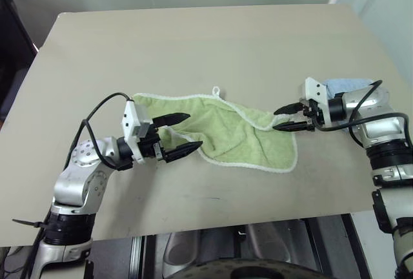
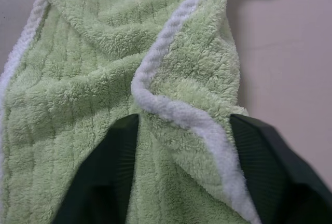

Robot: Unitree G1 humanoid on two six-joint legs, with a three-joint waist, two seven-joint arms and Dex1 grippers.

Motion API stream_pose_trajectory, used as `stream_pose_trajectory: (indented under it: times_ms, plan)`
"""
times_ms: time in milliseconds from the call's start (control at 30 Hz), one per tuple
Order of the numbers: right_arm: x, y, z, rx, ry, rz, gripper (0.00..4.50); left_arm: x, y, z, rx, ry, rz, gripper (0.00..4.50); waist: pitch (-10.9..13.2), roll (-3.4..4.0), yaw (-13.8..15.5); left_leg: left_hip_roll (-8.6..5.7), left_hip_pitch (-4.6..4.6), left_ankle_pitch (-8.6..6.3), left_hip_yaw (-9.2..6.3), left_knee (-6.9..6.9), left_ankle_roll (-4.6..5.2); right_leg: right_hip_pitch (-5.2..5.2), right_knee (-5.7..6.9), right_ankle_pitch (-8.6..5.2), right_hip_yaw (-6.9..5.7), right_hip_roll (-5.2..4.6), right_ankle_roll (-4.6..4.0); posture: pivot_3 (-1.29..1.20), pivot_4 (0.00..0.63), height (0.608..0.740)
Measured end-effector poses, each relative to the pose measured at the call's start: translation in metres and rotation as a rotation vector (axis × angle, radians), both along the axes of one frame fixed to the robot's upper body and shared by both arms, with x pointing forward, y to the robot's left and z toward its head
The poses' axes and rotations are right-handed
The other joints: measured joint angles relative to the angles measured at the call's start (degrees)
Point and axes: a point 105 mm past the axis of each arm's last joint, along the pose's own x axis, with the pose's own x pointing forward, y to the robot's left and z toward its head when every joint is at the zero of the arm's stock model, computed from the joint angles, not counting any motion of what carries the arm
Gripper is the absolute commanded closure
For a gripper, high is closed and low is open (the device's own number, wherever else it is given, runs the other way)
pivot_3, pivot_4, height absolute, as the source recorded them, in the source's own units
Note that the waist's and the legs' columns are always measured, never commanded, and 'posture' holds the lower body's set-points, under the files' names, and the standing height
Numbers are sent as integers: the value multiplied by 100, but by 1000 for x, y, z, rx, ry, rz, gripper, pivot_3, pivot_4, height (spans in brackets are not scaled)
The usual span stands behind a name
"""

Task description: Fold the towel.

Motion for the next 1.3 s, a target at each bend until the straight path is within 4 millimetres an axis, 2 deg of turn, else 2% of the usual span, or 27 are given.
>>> stream_pose_trajectory:
  times_ms: [100,300,400,433,600,767,867,900,1067,1167,1300]
  plan:
    - [0,0,0,-9,-11,7,3820,0,0,0,0,0,0,0,0,0,0,0,0,0,0,0,0,0,0,0,0,0,0,0,150,703]
    - [1,-4,-6,-75,-41,30,3820,0,0,0,-3,-2,1,0,0,0,0,0,0,0,0,0,1,0,0,0,0,0,-1,0,150,703]
    - [0,-6,-10,-98,-37,39,4440,0,0,0,-3,-2,3,0,0,0,0,0,0,-1,0,0,1,0,0,0,0,0,-1,0,150,703]
    - [0,-5,-9,-99,-39,44,4482,1,0,0,-3,-2,5,0,0,0,0,0,0,-1,0,0,1,0,0,0,0,0,-1,0,150,703]
    - [1,-5,0,-97,-66,57,4482,1,0,0,-6,-4,13,0,0,0,0,0,0,-1,0,0,1,0,0,0,0,0,-1,0,150,703]
    - [8,-6,26,-71,-147,22,4482,5,-1,5,-20,-20,28,0,0,0,4,0,0,0,0,0,1,1,0,1,0,0,-1,0,150,703]
    - [16,-11,45,-35,-229,-49,4482,24,1,19,-71,-99,104,0,0,0,34,0,4,1,-2,2,2,7,0,1,0,-1,-2,0,150,703]
    - [19,-14,51,-11,-260,-93,4482,38,6,26,-82,-145,163,0,1,1,52,0,5,4,-5,3,4,9,2,1,0,-1,-2,0,150,703]
    - [20,-20,71,126,-327,-226,4482,80,42,61,-99,-303,387,0,1,0,54,1,1,5,-1,1,3,6,1,0,-1,0,1,0,150,703]
    - [13,-15,80,192,-336,-239,4482,94,58,64,-81,-315,440,0,1,0,36,-2,-2,7,4,2,-1,3,-1,-1,0,-1,4,0,150,703]
    - [0,-3,99,255,-362,-207,4482,106,87,52,-29,-242,477,0,1,0,24,-2,-7,8,2,1,-3,-5,-1,-4,-1,1,6,0,150,703]
